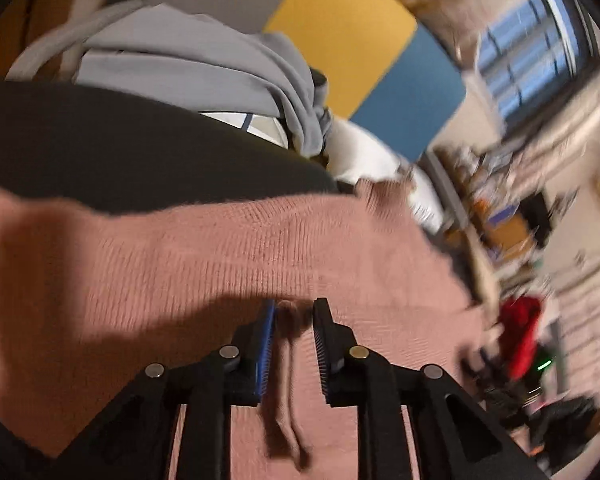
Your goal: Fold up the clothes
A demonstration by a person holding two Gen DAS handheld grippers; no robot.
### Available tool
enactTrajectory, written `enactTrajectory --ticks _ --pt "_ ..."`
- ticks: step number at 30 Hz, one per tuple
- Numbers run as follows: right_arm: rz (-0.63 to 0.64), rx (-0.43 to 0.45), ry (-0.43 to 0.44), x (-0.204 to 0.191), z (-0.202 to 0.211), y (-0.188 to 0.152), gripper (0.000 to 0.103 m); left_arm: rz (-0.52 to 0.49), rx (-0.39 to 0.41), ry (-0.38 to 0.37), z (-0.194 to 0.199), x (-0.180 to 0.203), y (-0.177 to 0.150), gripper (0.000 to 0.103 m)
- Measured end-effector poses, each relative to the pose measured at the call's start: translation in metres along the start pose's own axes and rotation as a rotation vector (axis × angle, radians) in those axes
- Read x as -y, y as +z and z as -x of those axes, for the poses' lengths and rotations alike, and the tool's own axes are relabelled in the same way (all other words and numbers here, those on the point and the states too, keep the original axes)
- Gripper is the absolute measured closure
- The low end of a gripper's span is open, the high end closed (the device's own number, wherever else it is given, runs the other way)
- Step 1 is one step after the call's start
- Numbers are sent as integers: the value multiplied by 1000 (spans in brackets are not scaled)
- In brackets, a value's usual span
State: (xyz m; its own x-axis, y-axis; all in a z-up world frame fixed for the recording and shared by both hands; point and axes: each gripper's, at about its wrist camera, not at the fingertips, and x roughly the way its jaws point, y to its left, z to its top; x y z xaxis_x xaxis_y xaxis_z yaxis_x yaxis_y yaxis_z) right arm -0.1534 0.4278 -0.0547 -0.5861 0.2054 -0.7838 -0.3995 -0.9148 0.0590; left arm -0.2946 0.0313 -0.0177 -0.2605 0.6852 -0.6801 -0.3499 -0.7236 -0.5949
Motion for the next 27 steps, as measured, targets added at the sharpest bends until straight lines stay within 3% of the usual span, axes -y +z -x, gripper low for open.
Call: enactTrajectory --ticks 2,6,8,11,12,14,20,27 --pt "-5 4 4 2 2 -2 0 23 14 -48 13 -9 -7 78" --pt "-1 8 -1 2 2 -2 0 4 -42 -11 14 -18 -24 72" --pt "-4 12 2 2 2 -1 0 20 -88 -35 5 -20 -31 68" --pt "-7 16 6 3 2 -1 0 0 -77 -76 -2 -10 -31 67" --pt "-5 14 2 2 2 -1 0 -17 -69 -70 -4 -4 -27 69" --pt "5 10 -14 -1 1 1 0 -49 -51 -57 -7 8 -21 99" --pt "5 8 -24 -2 -6 10 0 -68 -39 43 -6 18 -10 99" --pt "-3 21 8 1 -4 4 0 -66 -19 144 5 4 -39 96"
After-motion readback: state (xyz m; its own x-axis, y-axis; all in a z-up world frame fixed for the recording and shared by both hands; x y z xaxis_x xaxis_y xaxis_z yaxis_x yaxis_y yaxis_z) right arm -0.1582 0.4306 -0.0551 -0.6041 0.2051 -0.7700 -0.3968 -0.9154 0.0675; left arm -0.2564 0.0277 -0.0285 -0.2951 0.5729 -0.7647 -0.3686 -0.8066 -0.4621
